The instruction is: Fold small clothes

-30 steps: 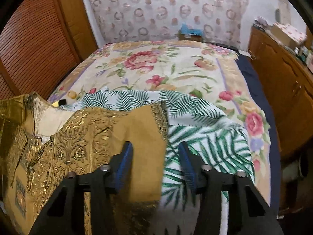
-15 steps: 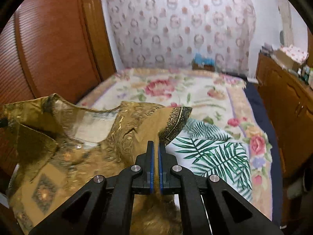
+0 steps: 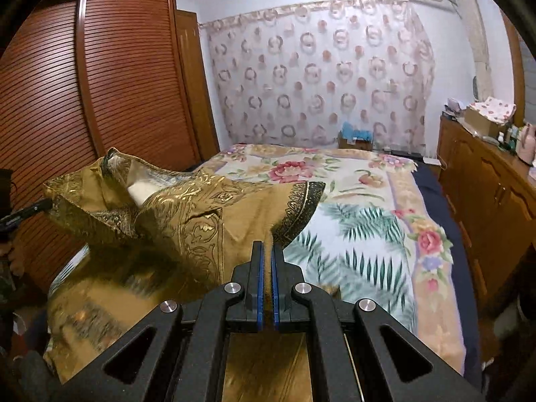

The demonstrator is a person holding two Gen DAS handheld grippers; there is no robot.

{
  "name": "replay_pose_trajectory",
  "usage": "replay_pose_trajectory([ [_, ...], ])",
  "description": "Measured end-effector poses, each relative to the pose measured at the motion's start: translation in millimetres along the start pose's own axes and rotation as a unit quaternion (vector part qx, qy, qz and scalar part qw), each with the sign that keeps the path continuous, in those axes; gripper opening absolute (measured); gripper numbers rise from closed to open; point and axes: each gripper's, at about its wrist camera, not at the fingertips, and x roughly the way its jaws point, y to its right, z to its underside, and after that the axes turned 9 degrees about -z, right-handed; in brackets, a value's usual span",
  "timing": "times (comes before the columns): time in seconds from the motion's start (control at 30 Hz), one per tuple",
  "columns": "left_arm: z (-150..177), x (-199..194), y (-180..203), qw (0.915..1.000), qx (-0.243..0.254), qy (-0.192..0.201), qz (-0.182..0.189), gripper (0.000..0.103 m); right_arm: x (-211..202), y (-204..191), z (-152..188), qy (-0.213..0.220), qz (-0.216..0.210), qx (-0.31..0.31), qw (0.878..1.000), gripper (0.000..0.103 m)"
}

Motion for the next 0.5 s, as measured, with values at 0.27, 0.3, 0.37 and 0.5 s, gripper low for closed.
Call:
replay_pose_trajectory([
  [0.27,69.6,-24.6,-9.4,0.9986,-0.023,-0.047,0.001,0.003,-62.9,-29.8,95.2,-0.037,0.014,0.027,0.999,0.003],
  [0.3,73.2,-25.8,-10.4,0.9983,-0.026,-0.051,0.002,0.003,-68.3,-31.7,102.8,-0.042,0.015,0.034,0.998,0.003],
  [0.37,82.1,-31.9,-11.1,0.9983,-0.022,-0.053,-0.005,0.003,-78.6,-33.3,114.2,-0.045,0.016,0.041,0.998,0.003],
  [0.5,82.9,-45.7,-13.2,0.9985,-0.031,-0.045,-0.007,0.003,-97.3,-37.7,113.6,-0.036,0.022,0.043,0.998,0.003],
])
